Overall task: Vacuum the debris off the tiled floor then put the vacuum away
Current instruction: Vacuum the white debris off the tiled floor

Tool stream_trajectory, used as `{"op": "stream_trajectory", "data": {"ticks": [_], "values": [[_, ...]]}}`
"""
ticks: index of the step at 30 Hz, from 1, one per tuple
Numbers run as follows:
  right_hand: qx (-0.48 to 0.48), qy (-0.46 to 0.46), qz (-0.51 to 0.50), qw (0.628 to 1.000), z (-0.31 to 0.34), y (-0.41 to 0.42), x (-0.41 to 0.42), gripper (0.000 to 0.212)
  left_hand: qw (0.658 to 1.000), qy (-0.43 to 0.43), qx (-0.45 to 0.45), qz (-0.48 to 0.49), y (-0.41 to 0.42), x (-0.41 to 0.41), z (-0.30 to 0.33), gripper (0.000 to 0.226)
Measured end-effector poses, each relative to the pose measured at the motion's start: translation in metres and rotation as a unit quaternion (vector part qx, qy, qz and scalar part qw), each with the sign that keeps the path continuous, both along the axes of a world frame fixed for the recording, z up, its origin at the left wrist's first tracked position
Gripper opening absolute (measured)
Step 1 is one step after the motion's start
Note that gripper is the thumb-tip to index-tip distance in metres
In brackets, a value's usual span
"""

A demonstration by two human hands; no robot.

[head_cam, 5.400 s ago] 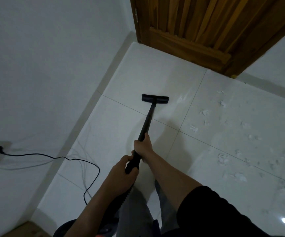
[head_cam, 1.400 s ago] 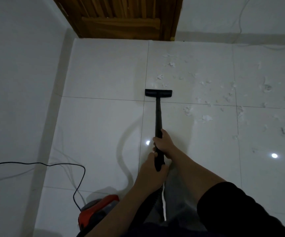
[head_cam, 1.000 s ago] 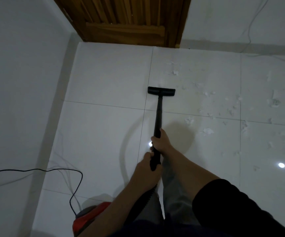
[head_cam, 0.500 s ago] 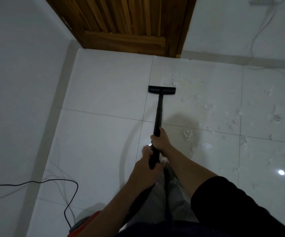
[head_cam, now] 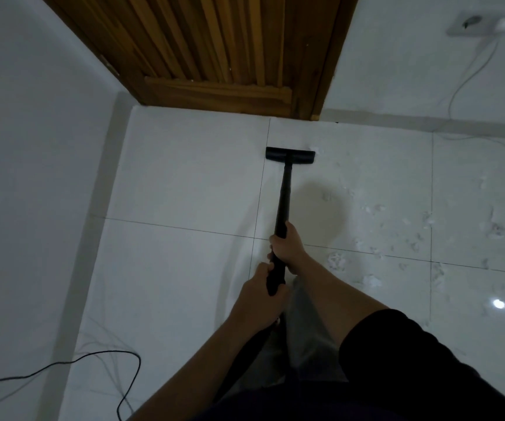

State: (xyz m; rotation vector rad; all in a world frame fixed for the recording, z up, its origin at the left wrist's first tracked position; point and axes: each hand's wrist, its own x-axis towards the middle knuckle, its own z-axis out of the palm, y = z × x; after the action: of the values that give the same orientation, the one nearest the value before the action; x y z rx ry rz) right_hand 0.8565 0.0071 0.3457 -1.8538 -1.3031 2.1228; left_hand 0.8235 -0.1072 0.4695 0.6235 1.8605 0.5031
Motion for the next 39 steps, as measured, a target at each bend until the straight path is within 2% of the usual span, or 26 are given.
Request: {"op": "stream_trajectory", "data": {"ticks": [8,12,15,17,24,30,39], "values": [[-0.014,0.002,-0.014,1.0,-0.001,0.052,-0.025,0.024,1.0,-0.006,-0.007,0.002,0.051,-0.025,-0.001,0.025],[-0.03,0.005,-0.007,0.999,-0.007,0.073,-0.035,0.041,1.0,-0.003,-0.011,-0.002,0.072,-0.033,-0.003,0.033],[-0.046,0.006,-0.004,0.999,-0.009,0.083,-0.043,0.062,1.0,-0.002,-0.016,0.001,0.085,-0.04,-0.004,0.032],[-0.05,0.005,-0.001,0.999,-0.01,0.09,-0.049,0.066,1.0,-0.004,-0.021,0.005,0.092,-0.046,-0.005,0.031],[-0.042,-0.001,-0.001,0.999,-0.008,0.12,-0.066,0.06,0.999,0.006,-0.033,0.004,0.122,-0.062,-0.005,0.034],[-0.028,0.006,-0.009,1.0,0.001,0.14,-0.077,0.035,0.999,0.006,-0.033,0.012,0.145,-0.073,-0.001,0.038],[-0.028,0.007,-0.018,0.999,0.009,0.15,-0.075,0.029,1.0,0.013,-0.019,0.015,0.153,-0.071,0.006,0.033]]}}
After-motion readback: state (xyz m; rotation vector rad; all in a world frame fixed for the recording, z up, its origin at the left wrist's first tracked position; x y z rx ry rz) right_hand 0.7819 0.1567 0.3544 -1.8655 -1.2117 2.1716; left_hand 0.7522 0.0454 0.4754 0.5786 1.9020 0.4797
